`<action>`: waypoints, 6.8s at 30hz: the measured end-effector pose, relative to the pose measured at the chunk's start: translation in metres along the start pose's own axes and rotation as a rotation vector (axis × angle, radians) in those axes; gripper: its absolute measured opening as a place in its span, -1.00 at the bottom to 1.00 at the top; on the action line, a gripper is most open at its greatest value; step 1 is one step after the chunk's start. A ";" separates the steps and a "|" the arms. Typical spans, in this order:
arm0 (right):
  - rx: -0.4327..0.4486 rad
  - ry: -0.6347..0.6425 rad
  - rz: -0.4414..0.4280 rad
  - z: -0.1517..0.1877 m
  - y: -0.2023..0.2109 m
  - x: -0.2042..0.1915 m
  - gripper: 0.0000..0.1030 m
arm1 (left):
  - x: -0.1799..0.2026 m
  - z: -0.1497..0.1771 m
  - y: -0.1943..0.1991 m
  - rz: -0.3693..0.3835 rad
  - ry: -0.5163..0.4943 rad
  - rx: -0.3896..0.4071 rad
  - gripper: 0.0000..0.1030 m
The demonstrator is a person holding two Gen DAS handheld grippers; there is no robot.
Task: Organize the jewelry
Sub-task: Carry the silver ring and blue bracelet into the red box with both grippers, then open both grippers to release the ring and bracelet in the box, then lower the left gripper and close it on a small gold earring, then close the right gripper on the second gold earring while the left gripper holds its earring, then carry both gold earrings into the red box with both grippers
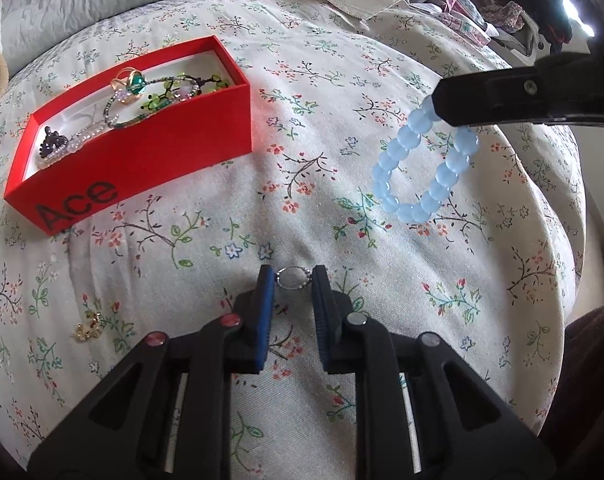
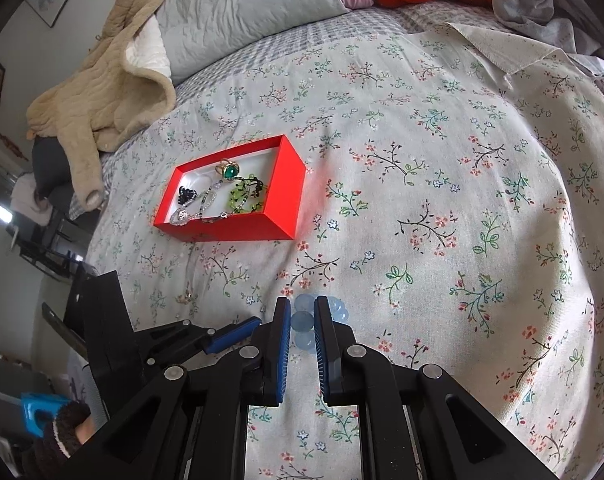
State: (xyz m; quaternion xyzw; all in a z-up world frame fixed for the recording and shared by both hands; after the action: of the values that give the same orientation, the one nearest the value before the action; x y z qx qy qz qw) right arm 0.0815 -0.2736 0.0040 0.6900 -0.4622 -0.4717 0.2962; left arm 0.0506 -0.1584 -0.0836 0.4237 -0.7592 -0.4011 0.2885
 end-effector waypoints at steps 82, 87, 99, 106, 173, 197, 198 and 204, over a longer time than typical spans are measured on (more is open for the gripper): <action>0.158 0.200 0.166 -0.003 -0.070 -0.055 0.58 | -0.166 0.073 0.046 -0.222 0.257 0.065 0.59; 0.116 0.276 0.194 0.014 -0.088 -0.055 0.58 | -0.151 0.078 0.036 -0.190 0.144 0.045 0.55; 0.102 0.351 0.138 0.023 -0.103 -0.067 0.58 | -0.128 0.056 0.024 -0.090 0.078 0.071 -0.22; 0.090 0.358 0.124 0.021 -0.109 -0.071 0.58 | -0.127 0.053 0.022 -0.067 0.076 0.068 -0.44; 0.001 0.629 0.057 0.055 -0.172 -0.172 -0.87 | -0.181 0.081 0.053 -0.163 0.303 -0.008 -0.72; 0.134 0.384 0.042 -0.005 -0.087 -0.137 -0.87 | -0.172 0.001 0.087 -0.124 0.424 0.197 -0.72; 0.146 0.369 0.040 -0.010 -0.084 -0.135 -0.87 | -0.171 -0.005 0.088 -0.124 0.430 0.213 -0.72; 0.192 0.283 0.045 -0.036 -0.077 -0.114 -0.87 | -0.167 -0.031 0.087 -0.151 0.420 0.295 -0.72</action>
State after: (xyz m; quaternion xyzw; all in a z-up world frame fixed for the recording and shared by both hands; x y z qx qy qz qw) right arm 0.1278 -0.1391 -0.0040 0.7643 -0.4739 -0.3168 0.3016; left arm 0.1185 0.0042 -0.0101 0.5906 -0.6991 -0.2096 0.3442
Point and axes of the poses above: each gripper's, at about its wrist camera, not at the fingertips, and y roughly against the way its jaws point, x to its right, z to its underside, the point moved 7 cm from there along -y, roughly the way its jaws point
